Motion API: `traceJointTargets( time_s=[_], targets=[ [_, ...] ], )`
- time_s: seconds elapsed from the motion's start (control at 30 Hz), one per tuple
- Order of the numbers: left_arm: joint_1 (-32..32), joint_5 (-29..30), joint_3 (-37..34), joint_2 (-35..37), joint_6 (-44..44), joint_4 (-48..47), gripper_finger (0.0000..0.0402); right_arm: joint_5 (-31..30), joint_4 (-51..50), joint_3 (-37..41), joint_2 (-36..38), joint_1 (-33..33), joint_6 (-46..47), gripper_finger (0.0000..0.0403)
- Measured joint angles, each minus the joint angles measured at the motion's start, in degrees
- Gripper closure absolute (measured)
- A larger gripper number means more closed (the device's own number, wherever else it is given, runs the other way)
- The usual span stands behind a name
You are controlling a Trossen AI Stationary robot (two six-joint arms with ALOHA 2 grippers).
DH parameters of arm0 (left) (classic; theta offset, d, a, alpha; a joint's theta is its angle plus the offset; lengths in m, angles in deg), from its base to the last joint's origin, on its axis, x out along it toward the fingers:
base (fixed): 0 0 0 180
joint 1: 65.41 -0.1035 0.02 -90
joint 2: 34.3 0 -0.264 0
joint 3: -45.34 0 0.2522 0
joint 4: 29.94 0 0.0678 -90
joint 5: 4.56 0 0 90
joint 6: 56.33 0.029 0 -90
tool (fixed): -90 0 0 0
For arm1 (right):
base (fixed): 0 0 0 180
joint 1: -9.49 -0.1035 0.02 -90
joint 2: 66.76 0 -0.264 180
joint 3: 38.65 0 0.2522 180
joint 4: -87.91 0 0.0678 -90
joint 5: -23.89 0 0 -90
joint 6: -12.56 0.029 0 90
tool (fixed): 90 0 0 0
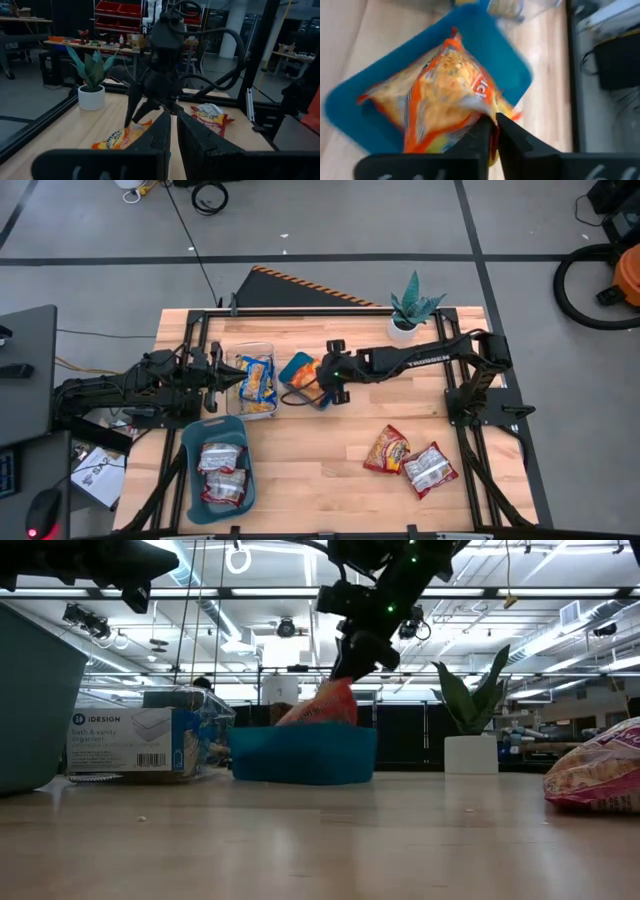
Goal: Sort Maruchan noodles
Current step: Put the orange noodle pack into the blue bin, then put the left red noodle pack into the blue bin
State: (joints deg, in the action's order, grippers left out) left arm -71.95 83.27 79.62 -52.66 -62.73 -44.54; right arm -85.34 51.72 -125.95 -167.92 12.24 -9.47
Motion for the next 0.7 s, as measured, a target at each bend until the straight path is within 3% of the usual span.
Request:
traceJointTargets(
  time_s=[0.2, 0.43, 0.63, 0.7],
  targets=[
    [0.00, 0.00, 0.00, 0.01, 0.11, -0.26, 0.0365, 2.20, -5.55, -1.98, 0.02, -1.82, 5.39, 0.0302],
    [-0.01, 0.00, 0.00, 0.01, 0.14, -0.26, 0.0365, 3.63, -16.95, -9.52, 0.16, -4.23, 14.67, 0.0236],
    [0.01, 0.00, -0.02, 0.00, -0.28, -0.26, 0.0365, 16.37, -22.33, -10.54, 0.17, -7.87, 28.25, 0.0215],
    [0.01, 0.00, -0.02, 0.01, -0.28, -0.26, 0.0365, 17.41, -23.84, -10.03, 0.17, -10.10, 31.66, 0.0215]
  ],
)
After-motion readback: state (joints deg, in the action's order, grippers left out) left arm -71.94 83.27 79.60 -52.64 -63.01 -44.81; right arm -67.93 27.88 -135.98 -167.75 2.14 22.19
